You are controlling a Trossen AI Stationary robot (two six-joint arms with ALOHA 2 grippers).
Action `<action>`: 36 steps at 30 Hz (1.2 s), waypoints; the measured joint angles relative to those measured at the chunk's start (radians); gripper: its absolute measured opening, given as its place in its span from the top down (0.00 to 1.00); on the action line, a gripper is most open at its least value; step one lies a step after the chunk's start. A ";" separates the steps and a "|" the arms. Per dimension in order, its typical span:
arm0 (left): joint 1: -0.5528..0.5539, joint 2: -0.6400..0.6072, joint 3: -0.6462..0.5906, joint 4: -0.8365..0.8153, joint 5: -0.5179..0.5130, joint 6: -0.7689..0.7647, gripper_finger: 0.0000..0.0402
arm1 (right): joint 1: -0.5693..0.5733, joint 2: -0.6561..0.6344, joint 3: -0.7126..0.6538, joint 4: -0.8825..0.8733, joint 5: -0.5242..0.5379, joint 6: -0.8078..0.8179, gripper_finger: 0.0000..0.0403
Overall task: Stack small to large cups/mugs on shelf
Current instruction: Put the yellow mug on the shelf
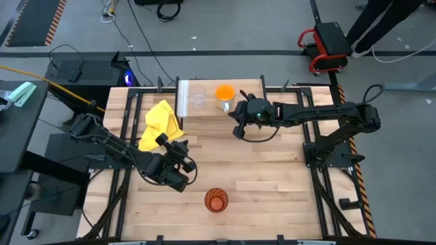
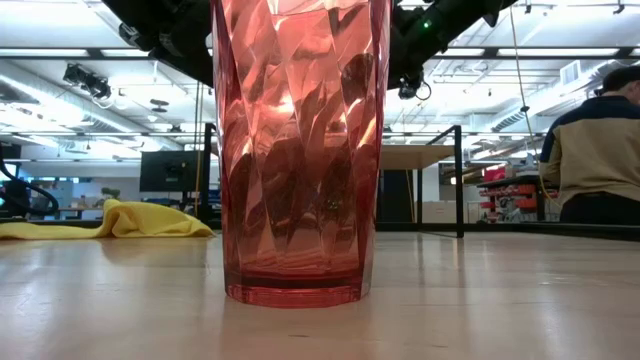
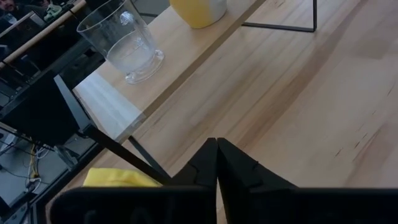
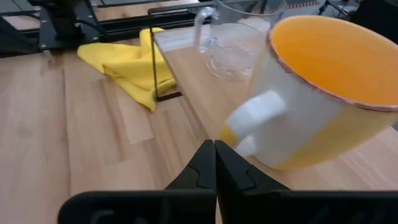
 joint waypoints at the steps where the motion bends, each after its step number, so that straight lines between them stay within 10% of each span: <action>1: 0.000 0.000 0.000 0.002 0.000 0.000 0.94 | -0.007 0.000 0.000 0.000 -0.001 0.000 1.00; 36: 0.002 0.000 0.000 0.013 0.000 0.000 0.96 | -0.051 0.000 0.000 0.018 -0.041 0.000 1.00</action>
